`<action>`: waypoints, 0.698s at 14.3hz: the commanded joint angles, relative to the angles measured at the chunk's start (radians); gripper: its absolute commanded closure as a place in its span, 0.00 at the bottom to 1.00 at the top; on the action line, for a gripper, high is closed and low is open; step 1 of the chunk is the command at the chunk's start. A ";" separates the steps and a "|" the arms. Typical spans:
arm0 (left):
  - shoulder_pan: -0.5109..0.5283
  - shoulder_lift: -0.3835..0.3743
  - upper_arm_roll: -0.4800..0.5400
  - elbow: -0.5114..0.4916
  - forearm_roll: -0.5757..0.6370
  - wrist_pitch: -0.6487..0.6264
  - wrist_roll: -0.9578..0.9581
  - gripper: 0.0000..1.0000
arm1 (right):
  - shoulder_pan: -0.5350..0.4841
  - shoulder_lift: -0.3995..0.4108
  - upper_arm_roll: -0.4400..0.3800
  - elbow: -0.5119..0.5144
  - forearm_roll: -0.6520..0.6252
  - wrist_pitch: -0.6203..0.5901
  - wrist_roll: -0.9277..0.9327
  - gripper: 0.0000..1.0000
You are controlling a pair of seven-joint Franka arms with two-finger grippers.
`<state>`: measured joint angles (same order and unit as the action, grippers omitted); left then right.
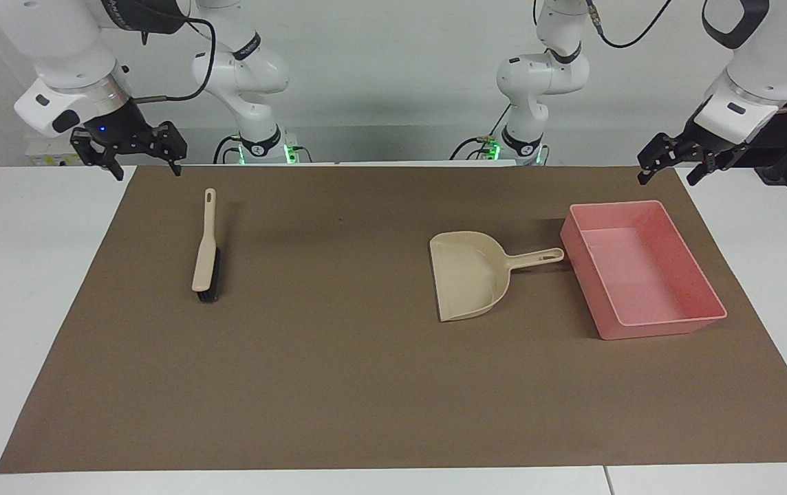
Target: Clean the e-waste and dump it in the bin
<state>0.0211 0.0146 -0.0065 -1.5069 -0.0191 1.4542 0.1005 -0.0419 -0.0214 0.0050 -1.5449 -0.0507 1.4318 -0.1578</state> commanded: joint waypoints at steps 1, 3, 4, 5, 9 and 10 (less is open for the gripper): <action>0.005 -0.002 -0.007 -0.006 0.015 -0.005 -0.016 0.02 | -0.007 -0.023 0.004 -0.031 -0.001 0.022 0.014 0.00; 0.005 -0.002 -0.007 -0.010 0.015 0.008 -0.016 0.02 | -0.009 -0.023 0.004 -0.031 -0.001 0.022 0.012 0.00; 0.003 -0.002 -0.007 -0.013 0.015 0.032 -0.018 0.02 | -0.010 -0.023 0.004 -0.031 -0.001 0.022 0.012 0.00; 0.000 -0.004 -0.007 -0.022 0.015 0.052 -0.019 0.02 | -0.010 -0.023 0.004 -0.031 -0.001 0.022 0.012 0.00; -0.004 -0.021 -0.007 -0.047 0.015 0.055 -0.021 0.02 | -0.010 -0.023 0.004 -0.031 -0.001 0.022 0.012 0.00; -0.004 -0.021 -0.007 -0.047 0.015 0.055 -0.019 0.02 | -0.010 -0.023 0.004 -0.031 -0.001 0.022 0.012 0.00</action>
<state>0.0203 0.0148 -0.0108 -1.5215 -0.0191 1.4843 0.0955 -0.0436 -0.0214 0.0041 -1.5449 -0.0507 1.4320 -0.1578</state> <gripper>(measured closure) 0.018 0.000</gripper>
